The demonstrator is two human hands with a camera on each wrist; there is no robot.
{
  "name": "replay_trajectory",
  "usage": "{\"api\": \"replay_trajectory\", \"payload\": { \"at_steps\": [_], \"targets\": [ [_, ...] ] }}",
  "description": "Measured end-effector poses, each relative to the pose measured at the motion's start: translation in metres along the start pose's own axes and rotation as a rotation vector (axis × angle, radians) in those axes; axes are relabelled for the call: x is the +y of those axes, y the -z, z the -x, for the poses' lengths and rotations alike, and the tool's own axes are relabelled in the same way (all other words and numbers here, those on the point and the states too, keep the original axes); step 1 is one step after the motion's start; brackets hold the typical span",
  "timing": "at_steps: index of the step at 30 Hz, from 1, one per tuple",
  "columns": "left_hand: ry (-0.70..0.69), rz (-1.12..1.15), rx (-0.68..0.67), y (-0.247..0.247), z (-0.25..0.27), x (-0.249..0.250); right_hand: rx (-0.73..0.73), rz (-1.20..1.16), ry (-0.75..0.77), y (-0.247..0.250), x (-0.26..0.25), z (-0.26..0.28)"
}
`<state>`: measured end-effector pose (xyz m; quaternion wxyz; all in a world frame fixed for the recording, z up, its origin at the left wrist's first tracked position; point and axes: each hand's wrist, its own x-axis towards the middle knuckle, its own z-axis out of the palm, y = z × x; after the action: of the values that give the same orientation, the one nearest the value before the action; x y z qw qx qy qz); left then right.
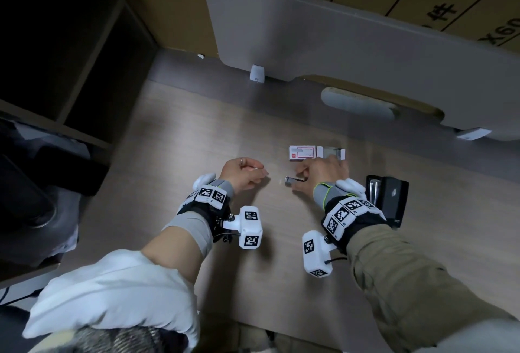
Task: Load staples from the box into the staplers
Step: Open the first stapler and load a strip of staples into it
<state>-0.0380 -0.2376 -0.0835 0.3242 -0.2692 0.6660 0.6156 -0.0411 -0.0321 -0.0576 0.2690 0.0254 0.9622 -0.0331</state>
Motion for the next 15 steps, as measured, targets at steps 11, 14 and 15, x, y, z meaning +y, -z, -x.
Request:
{"api": "replay_trajectory", "payload": {
  "at_steps": [11, 14, 15],
  "targets": [
    [-0.011, -0.023, -0.011, -0.008, 0.001, -0.004, 0.048, -0.022, 0.032, -0.009, -0.008, 0.0],
    [-0.007, -0.037, -0.003, -0.002, -0.001, -0.009, 0.051, -0.002, 0.048, -0.008, -0.009, -0.003],
    [-0.006, -0.04, 0.0, -0.001, -0.001, -0.01, 0.044, 0.018, 0.065, -0.007, -0.008, -0.003]
  ]
}}
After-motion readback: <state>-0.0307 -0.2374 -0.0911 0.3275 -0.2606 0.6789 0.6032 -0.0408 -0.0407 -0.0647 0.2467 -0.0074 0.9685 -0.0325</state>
